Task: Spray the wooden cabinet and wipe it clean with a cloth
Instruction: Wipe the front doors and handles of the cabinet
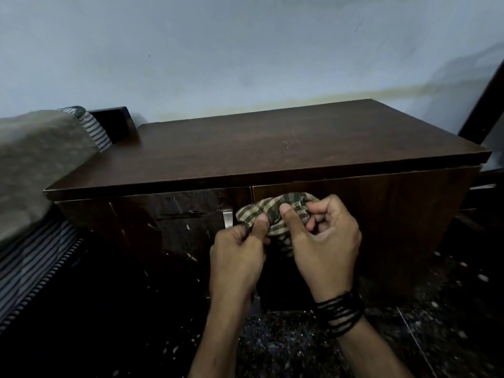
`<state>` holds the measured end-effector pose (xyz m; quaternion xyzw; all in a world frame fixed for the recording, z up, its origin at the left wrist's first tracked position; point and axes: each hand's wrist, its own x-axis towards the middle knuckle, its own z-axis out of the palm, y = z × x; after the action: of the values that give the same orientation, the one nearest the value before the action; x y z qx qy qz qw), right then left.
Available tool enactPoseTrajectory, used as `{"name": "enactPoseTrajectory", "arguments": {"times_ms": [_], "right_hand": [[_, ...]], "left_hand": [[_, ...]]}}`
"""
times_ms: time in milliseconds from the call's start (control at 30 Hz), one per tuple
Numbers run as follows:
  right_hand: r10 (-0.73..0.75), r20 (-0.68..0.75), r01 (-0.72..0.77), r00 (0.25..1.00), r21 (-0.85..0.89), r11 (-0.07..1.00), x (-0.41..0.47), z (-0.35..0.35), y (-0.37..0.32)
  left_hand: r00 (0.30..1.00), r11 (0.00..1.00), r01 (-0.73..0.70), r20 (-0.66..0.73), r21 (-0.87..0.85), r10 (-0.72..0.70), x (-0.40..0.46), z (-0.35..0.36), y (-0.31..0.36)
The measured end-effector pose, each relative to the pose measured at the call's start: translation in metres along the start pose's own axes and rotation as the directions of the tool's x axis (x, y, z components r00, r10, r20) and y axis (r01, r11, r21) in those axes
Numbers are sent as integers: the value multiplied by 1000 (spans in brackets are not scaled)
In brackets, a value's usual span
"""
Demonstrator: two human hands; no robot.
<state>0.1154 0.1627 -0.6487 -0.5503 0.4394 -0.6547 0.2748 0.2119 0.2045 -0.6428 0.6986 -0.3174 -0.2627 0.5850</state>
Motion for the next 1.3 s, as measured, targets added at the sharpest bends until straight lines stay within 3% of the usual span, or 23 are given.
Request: {"name": "enactPoseTrajectory", "arguments": {"times_ms": [167, 267, 467, 633, 833, 1100, 1300], "right_hand": [[71, 72, -72, 995, 6, 997, -13, -9, 7], [136, 83, -137, 987, 10, 990, -20, -14, 13], [171, 49, -170, 984, -18, 985, -26, -14, 23], [147, -19, -147, 989, 5, 989, -23, -5, 24], [-85, -12, 82, 996, -164, 983, 3, -6, -2], [38, 33, -35, 999, -92, 995, -14, -12, 24], [59, 57, -52, 997, -124, 991, -39, -16, 48]], "left_hand": [[983, 994, 112, 146, -3, -111, -5, -7, -8], [972, 994, 110, 206, 28, -114, -5, -11, -8], [997, 998, -8, 75, 61, 3, -7, -14, -9], [996, 991, -88, -26, -106, 86, -16, 1, -5], [1000, 977, -29, -6, -213, 28, -8, 4, 2], [986, 996, 27, 166, -90, -12, -6, -9, -6], [978, 997, 75, 195, 36, -80, 5, -8, -37]]}}
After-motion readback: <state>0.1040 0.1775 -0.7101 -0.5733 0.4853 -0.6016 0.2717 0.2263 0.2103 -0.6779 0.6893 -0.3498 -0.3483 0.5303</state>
